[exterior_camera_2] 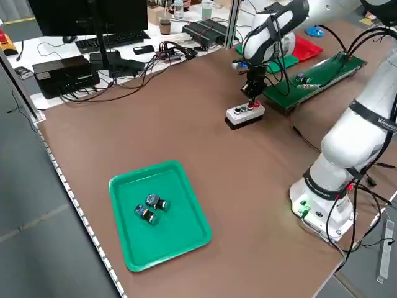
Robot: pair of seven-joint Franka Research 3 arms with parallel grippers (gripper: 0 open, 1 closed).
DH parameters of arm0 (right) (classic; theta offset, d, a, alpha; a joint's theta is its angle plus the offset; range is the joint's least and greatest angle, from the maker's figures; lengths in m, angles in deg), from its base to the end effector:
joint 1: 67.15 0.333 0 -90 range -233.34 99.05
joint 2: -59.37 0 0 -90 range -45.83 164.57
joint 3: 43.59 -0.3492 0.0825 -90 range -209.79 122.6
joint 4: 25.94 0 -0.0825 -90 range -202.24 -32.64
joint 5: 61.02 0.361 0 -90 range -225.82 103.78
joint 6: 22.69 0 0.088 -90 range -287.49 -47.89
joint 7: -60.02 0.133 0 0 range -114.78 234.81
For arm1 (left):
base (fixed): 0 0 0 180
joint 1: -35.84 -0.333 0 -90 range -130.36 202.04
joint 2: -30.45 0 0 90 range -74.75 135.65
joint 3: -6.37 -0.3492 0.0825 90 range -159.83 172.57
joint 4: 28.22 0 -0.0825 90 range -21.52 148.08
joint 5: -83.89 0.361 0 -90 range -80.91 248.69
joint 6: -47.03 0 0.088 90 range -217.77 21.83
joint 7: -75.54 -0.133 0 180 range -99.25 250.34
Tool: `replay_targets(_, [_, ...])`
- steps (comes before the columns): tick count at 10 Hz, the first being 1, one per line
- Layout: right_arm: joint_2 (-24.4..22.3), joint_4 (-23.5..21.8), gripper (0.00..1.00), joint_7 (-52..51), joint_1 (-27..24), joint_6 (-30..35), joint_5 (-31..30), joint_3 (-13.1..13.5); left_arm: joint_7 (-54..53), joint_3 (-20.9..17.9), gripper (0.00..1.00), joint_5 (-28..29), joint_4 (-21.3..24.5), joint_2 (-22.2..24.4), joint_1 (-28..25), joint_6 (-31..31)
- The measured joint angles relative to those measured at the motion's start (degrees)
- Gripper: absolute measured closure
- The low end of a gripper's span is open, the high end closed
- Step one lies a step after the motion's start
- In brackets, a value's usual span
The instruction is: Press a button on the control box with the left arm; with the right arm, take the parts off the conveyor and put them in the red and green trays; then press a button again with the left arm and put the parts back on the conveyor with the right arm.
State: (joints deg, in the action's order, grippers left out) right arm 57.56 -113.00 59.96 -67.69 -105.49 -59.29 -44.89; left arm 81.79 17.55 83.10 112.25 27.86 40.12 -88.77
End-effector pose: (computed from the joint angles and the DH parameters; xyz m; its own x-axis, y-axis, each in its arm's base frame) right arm 0.5065 0.0113 0.6602 0.9989 0.0180 -0.0427 0.0168 -0.9994 -0.0294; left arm 0.4351 -0.1210 0.2965 0.9807 -0.1490 -0.1268 -0.1498 -0.9887 0.0033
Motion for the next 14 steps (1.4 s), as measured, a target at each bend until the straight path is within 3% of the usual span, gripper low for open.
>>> replay_targets(14, [0.0, 0.0, 0.00, 0.0, 0.0, 0.0, 0.0, 0.0, -0.5, 0.0, 0.99, 0.0, -0.3, -2.6, 0.0, -1.9])
